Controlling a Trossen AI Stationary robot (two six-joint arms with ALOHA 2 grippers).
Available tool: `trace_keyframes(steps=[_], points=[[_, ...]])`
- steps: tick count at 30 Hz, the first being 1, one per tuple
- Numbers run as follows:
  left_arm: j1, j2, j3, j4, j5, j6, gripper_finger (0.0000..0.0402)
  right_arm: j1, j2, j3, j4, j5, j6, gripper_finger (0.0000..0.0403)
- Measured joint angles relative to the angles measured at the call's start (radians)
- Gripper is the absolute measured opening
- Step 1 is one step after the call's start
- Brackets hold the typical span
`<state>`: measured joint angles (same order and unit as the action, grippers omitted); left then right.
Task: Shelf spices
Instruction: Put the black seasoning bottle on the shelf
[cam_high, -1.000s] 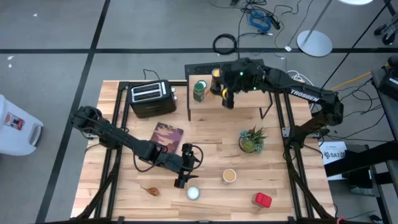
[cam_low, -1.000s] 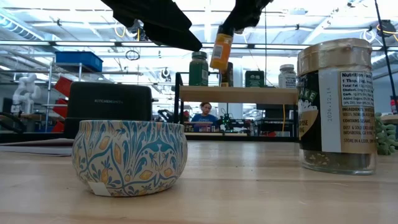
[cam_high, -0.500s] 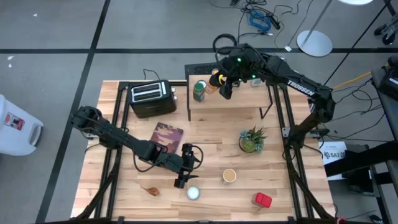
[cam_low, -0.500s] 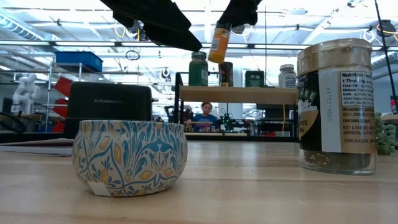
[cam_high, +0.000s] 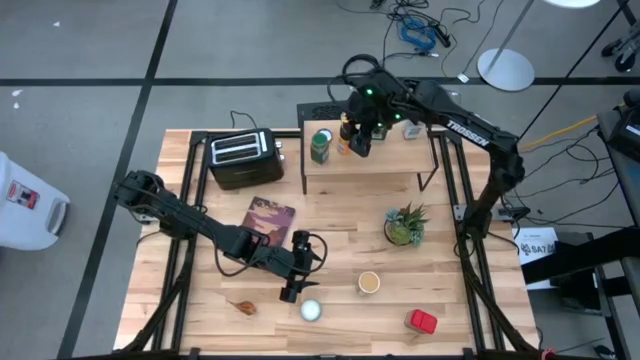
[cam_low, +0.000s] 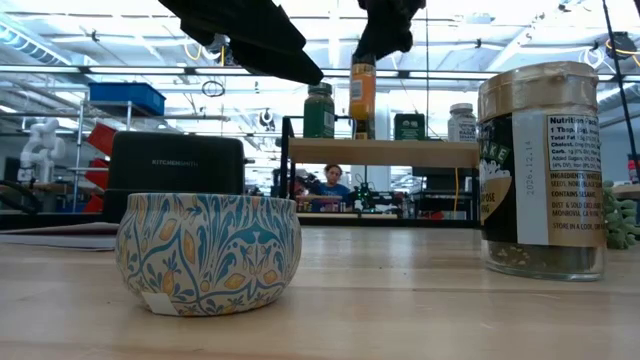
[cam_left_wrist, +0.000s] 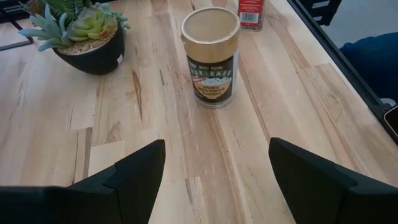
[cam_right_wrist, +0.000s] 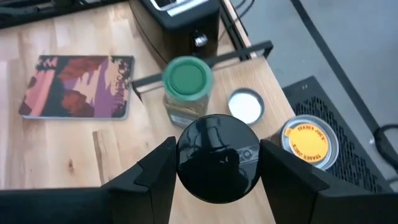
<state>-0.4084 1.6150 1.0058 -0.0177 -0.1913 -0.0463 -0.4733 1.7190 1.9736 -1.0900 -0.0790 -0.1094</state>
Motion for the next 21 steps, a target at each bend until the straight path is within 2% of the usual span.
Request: trace_keyframes(steps=[21], points=[[-0.006,0.000,0.000,-0.013,0.000,-0.003,0.0297,-0.043,0.045,0.000,-0.015,-0.026,-0.003,0.0187]])
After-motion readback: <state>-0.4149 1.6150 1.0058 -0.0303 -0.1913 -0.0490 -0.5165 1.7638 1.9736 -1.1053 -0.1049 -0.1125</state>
